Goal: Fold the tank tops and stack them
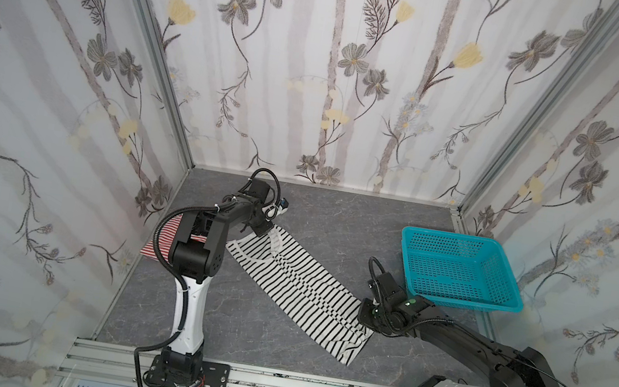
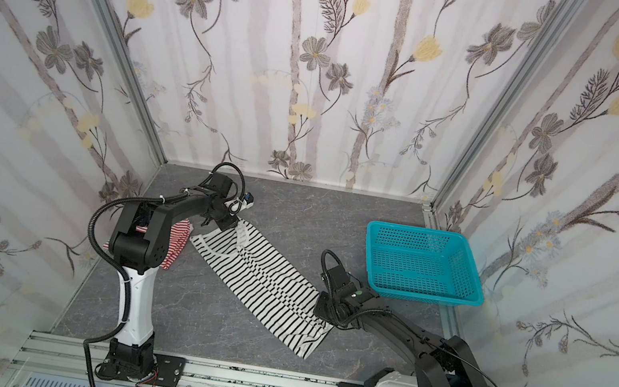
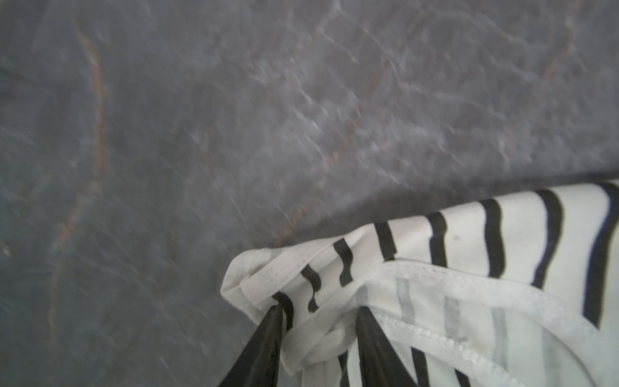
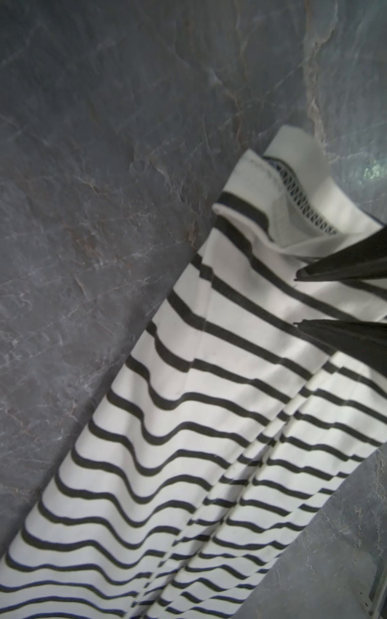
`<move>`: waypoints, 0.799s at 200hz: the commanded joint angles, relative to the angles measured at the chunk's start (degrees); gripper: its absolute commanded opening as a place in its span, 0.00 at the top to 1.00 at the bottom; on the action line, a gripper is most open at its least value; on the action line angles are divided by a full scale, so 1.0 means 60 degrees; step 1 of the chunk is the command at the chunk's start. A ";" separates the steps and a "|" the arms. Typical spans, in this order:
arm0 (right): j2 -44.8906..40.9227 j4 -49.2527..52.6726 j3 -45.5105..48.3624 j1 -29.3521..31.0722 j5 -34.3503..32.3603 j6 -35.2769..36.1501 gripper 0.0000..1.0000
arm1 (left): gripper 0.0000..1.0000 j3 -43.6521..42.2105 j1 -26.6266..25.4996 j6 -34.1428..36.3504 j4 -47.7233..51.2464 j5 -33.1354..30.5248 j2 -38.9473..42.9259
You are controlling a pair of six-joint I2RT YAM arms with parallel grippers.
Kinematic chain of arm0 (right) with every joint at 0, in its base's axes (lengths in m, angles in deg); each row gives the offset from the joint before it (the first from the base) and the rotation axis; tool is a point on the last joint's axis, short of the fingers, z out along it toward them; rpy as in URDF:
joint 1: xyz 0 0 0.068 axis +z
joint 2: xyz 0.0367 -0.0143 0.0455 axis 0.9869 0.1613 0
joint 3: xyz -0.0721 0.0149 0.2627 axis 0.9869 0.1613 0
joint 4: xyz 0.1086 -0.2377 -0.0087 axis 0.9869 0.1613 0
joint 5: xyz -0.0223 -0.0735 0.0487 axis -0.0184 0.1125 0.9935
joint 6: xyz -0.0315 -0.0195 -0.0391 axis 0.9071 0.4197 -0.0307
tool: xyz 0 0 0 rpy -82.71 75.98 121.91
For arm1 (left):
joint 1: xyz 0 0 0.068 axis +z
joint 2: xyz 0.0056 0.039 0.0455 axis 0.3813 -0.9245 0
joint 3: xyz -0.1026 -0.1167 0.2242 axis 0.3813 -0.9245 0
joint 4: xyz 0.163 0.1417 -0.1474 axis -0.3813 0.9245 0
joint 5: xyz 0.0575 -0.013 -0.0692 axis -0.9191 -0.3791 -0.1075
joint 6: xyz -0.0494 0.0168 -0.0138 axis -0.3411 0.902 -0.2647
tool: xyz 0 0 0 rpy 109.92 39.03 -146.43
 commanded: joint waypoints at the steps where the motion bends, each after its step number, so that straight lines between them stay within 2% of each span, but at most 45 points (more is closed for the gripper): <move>1: 0.0051 -0.0005 -0.0289 0.0121 -0.0301 -0.0181 0.76 | 0.61 0.1260 -0.0127 0.0301 0.0935 -0.1307 -0.0838; 20: 0.0313 0.0116 -0.0655 0.0225 -0.0471 -0.0100 0.76 | 0.61 0.2079 -0.0191 0.0103 0.1094 -0.1167 -0.0758; 36: 0.0546 0.0186 -0.0977 0.0228 -0.0655 0.0016 0.75 | 0.59 0.1882 -0.0323 -0.0157 0.1200 -0.0867 -0.0119; 69: 0.1326 0.0188 -0.1954 0.0063 -0.1128 0.0306 0.72 | 0.56 -0.0313 -0.0673 -0.1018 0.1208 0.0455 0.1926; 96: 0.2248 -0.0077 -0.2524 -0.0285 -0.1045 0.0704 0.73 | 0.57 -0.2398 -0.0846 -0.1528 0.1185 0.1392 0.3360; 130: 0.3099 -0.0187 -0.3068 -0.0476 -0.0878 0.1048 0.74 | 0.59 -0.4545 -0.0905 -0.1790 0.1066 0.1906 0.4499; 160: 0.3365 -0.0368 -0.2931 -0.0477 -0.0767 0.1097 0.74 | 0.59 -0.5441 -0.0942 -0.1891 0.0681 0.1795 0.4703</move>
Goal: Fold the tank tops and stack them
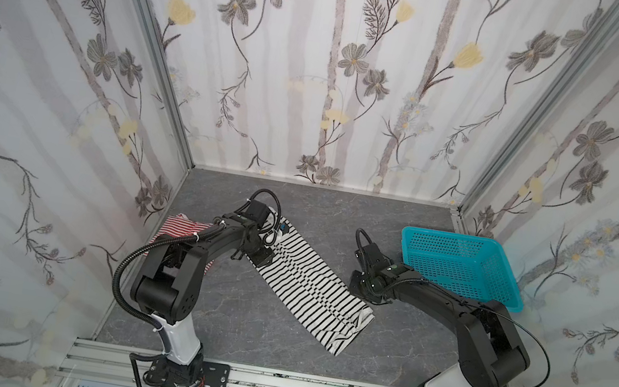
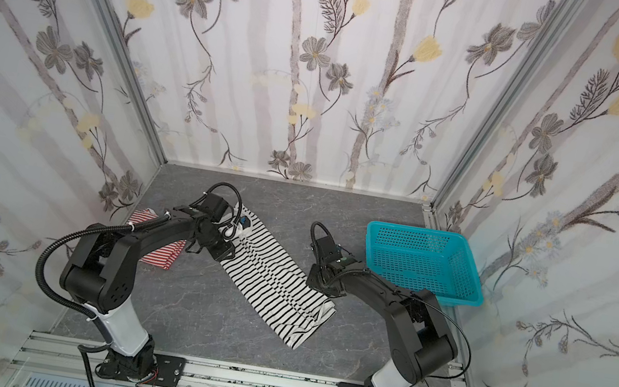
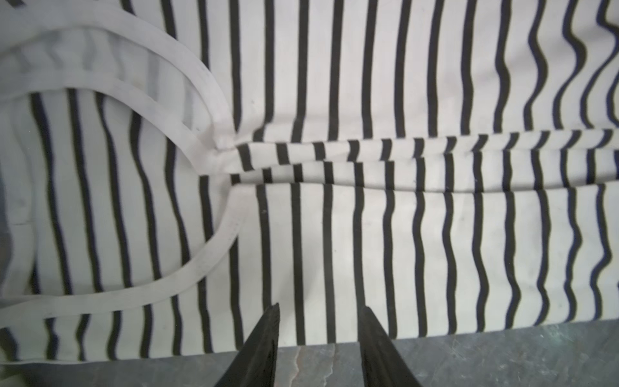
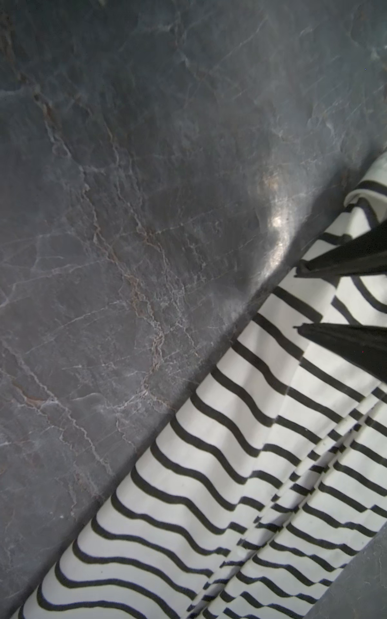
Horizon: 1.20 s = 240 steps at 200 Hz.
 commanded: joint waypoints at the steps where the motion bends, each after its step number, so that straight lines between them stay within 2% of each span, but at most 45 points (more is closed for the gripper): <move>1: 0.0175 -0.0384 0.0075 0.0000 0.0058 0.0155 0.74 | 0.59 -0.0433 -0.0018 -0.0281 -0.0411 0.0215 0.0096; 40: 0.0221 -0.0626 0.0697 0.0166 0.0144 0.0000 0.75 | 0.59 -0.0287 -0.0038 -0.0332 -0.0900 -0.0438 -0.0733; 86: -0.0273 -0.0821 0.1638 0.0578 0.0216 -0.0435 0.75 | 0.60 0.0813 -0.0041 0.0027 -0.0953 -0.0997 -0.1858; 157: -0.0878 -0.0214 0.1876 0.2543 0.0202 -0.1715 0.75 | 0.59 0.3781 -0.0303 0.0241 -0.0811 -0.1598 -0.3934; 218: -0.0989 -0.0672 0.1337 0.3389 0.0906 -0.1854 0.74 | 0.58 0.4754 -0.0506 0.0101 -0.0780 -0.1779 -0.4480; 240: -0.1396 -0.0837 0.1426 0.3378 0.0981 -0.1863 0.68 | 0.57 0.4771 -0.0462 -0.0180 -0.0800 -0.1437 -0.4096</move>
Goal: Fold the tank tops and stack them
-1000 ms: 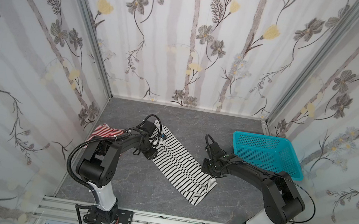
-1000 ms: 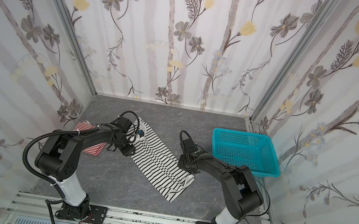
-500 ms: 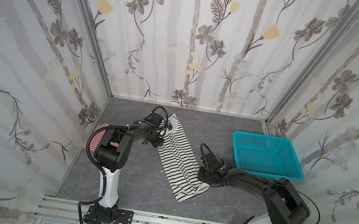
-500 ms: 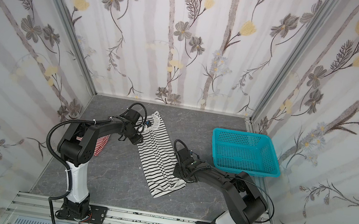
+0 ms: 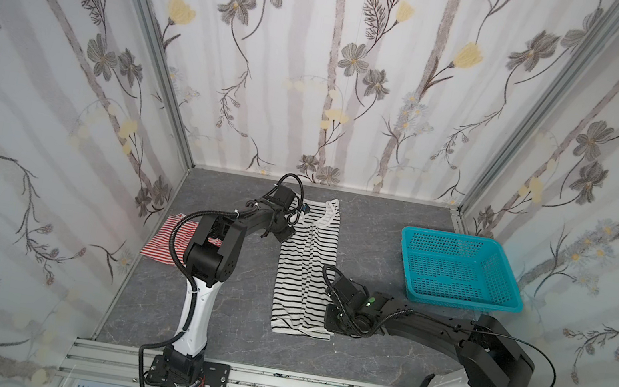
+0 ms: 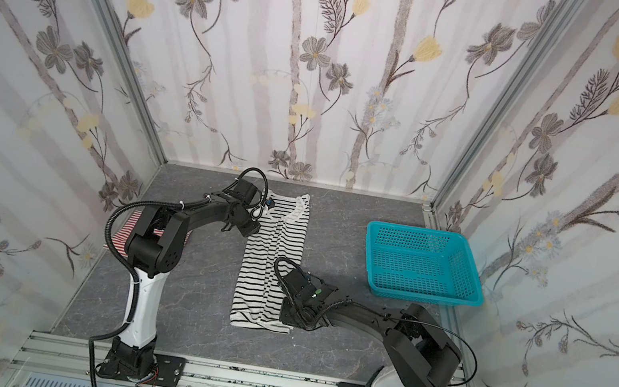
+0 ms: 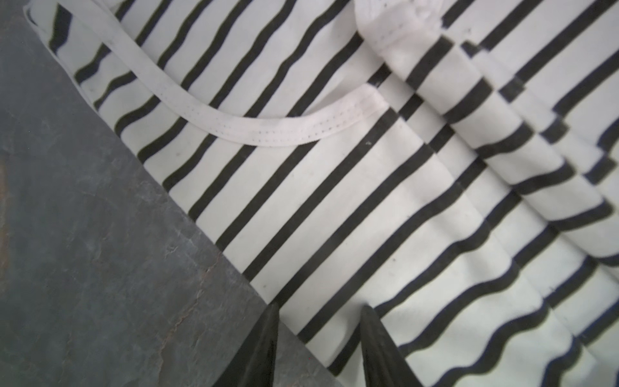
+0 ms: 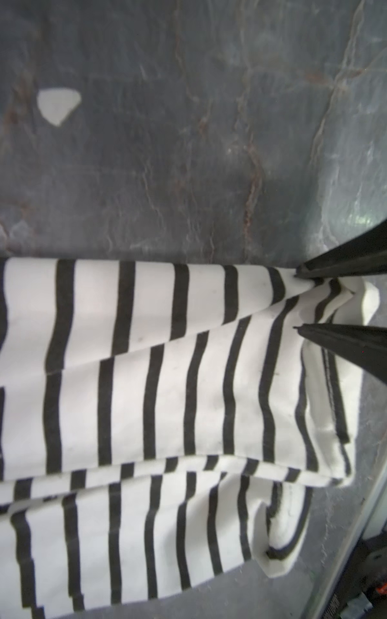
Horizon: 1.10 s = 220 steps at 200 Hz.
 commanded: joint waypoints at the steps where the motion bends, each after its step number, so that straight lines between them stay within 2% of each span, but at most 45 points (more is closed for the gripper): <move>1: -0.0361 -0.0293 -0.0022 0.0000 0.0127 -0.0146 0.67 | 0.57 0.0040 0.0045 -0.0303 0.0403 -0.0041 0.0278; 32: -0.1172 -0.0407 0.0579 -0.0053 0.0118 -0.0412 0.61 | 0.55 -0.0514 0.0029 -0.0562 0.0406 0.0326 0.1427; 76: -0.1883 -0.2229 0.2149 -0.0045 0.0948 -0.1258 0.56 | 0.54 -0.2270 0.0017 -0.0825 0.0318 0.0920 0.3266; 127: -0.1763 -0.3298 0.2744 -0.0059 0.1207 -0.1643 0.56 | 0.54 -0.4248 0.0022 -0.0987 -0.0032 0.1060 0.4889; 169: -0.1258 -0.3332 0.2730 -0.0059 0.1152 -0.1526 0.60 | 0.53 -0.5269 0.0017 -0.1067 -0.0118 0.1121 0.5704; 198: -0.1187 -0.3405 0.2832 -0.0060 0.1018 -0.1500 0.64 | 0.53 -0.6008 -0.0032 -0.0931 -0.0101 0.1574 0.6497; 220: -0.1119 -0.3420 0.2709 -0.0059 0.1085 -0.1427 0.75 | 0.53 -0.6607 -0.0301 -0.0640 -0.0063 0.1489 0.7000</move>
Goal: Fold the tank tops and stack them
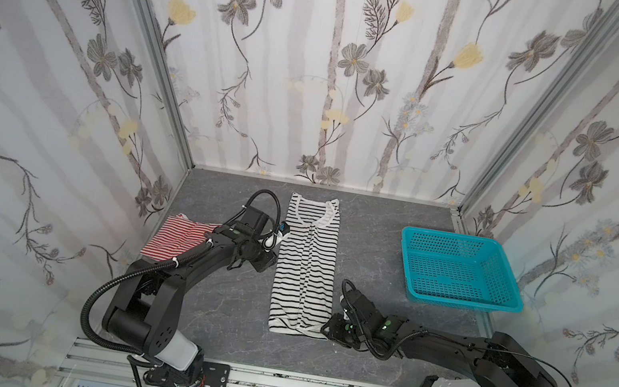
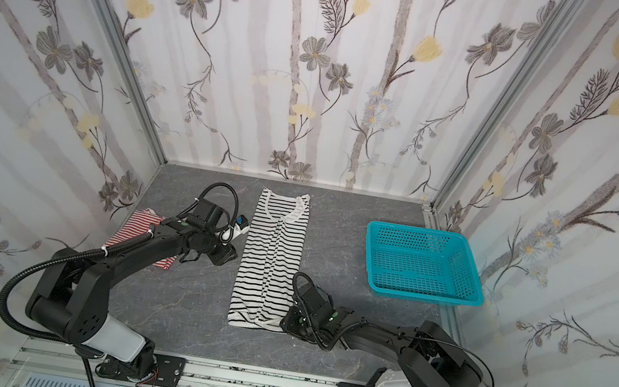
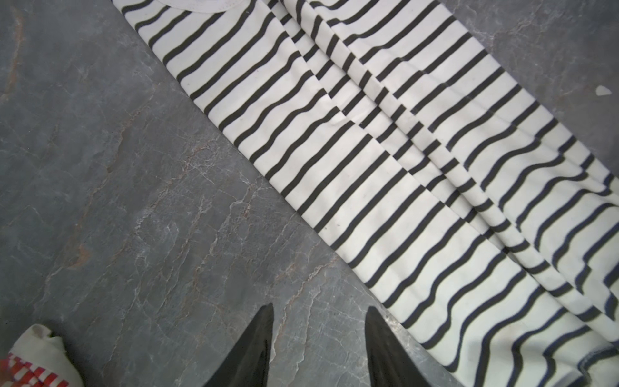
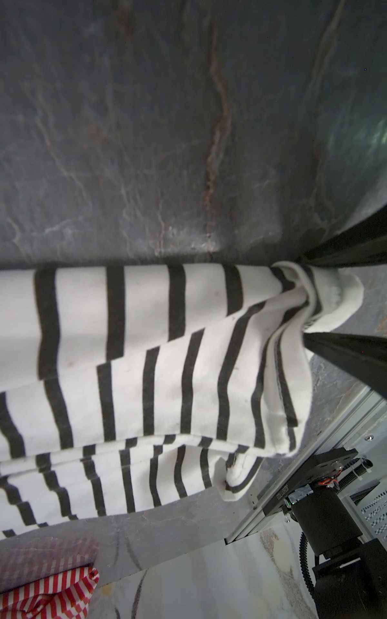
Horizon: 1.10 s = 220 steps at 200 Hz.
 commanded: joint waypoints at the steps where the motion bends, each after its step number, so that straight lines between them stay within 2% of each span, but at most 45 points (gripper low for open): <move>1: 0.0102 0.0095 -0.0075 0.0014 -0.0186 -0.0005 0.75 | 0.53 -0.0482 -0.0230 0.0353 0.0000 0.0202 0.0417; 27: -0.0033 0.0268 -0.0383 0.0009 -0.0193 0.0161 0.94 | 0.51 -0.1224 -0.0743 0.0798 0.0098 0.0219 0.1053; 41: -0.0166 0.0378 -0.0572 0.0020 -0.0182 0.0209 1.00 | 0.50 -0.1524 -0.1082 0.0907 0.0167 0.0220 0.1446; 81: -0.0419 0.0638 -0.1066 -0.0005 -0.0263 0.0267 1.00 | 0.47 -0.1941 -0.2048 0.0948 0.0632 0.0566 0.2053; 140: -0.0426 0.0871 -0.1214 -0.0072 -0.0373 0.0239 1.00 | 0.44 -0.2702 -0.3461 0.1427 0.0641 -0.0094 0.1941; 220: -0.0341 0.0752 -0.1185 -0.0106 -0.0316 0.0152 1.00 | 0.46 -0.3147 -0.4151 0.1631 0.0532 -0.0178 0.1680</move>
